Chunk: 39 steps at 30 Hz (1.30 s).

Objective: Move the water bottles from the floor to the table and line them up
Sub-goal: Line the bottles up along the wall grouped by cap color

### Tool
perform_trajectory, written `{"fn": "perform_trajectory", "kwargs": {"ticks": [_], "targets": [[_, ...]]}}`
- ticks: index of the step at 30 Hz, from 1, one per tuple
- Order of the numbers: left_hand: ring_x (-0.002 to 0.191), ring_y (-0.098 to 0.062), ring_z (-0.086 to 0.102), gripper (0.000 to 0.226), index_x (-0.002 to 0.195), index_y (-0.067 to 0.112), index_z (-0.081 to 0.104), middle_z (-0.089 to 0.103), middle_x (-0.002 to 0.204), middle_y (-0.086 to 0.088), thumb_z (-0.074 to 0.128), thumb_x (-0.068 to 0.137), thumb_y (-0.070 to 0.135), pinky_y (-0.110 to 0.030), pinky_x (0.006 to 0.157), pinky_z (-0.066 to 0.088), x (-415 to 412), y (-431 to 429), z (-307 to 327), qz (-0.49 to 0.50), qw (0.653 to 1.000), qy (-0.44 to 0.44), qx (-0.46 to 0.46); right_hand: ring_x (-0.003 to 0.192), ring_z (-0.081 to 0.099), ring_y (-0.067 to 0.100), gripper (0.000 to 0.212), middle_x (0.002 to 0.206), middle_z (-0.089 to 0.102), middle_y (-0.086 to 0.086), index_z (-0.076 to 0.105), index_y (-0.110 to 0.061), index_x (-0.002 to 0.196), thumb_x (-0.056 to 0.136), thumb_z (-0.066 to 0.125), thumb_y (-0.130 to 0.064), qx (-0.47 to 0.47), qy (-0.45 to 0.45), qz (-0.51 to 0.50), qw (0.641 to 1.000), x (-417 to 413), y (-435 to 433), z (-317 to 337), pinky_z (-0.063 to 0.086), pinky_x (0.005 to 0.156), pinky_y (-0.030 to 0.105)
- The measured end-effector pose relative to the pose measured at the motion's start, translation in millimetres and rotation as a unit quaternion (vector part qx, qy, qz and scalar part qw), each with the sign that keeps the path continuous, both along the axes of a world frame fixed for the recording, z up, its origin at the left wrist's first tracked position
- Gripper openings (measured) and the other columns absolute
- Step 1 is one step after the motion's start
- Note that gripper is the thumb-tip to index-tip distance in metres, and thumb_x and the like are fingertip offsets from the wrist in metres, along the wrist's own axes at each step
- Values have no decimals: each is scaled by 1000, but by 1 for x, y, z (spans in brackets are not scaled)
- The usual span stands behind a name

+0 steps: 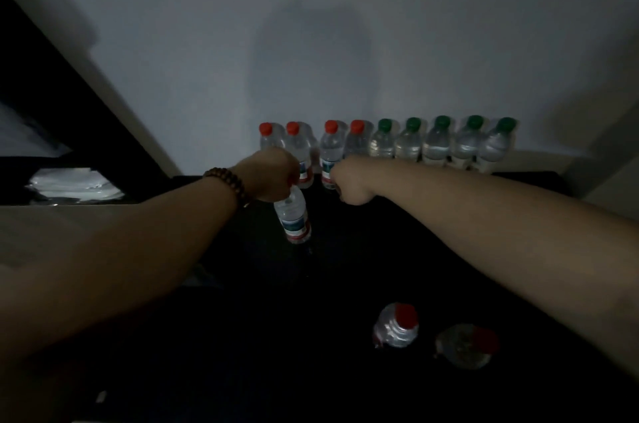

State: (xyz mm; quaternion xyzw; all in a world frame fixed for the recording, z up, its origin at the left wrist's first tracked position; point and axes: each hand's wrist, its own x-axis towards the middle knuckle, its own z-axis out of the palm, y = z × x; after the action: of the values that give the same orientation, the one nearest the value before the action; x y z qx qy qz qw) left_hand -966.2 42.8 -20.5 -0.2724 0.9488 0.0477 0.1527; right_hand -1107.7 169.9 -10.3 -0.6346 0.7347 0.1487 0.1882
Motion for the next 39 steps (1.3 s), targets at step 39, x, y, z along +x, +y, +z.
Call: {"fn": "perform_trajectory", "kwargs": {"ticks": [39], "targets": [[108, -38, 64, 43, 124, 12, 68, 65, 121, -19, 62, 85, -7, -37, 84, 53, -2, -195, -60, 120, 979, 167, -6, 125, 50, 31, 58, 141, 45, 16, 37, -10, 143, 95, 64, -28, -52, -37, -128, 990, 39, -27, -54, 44, 96, 38]]}}
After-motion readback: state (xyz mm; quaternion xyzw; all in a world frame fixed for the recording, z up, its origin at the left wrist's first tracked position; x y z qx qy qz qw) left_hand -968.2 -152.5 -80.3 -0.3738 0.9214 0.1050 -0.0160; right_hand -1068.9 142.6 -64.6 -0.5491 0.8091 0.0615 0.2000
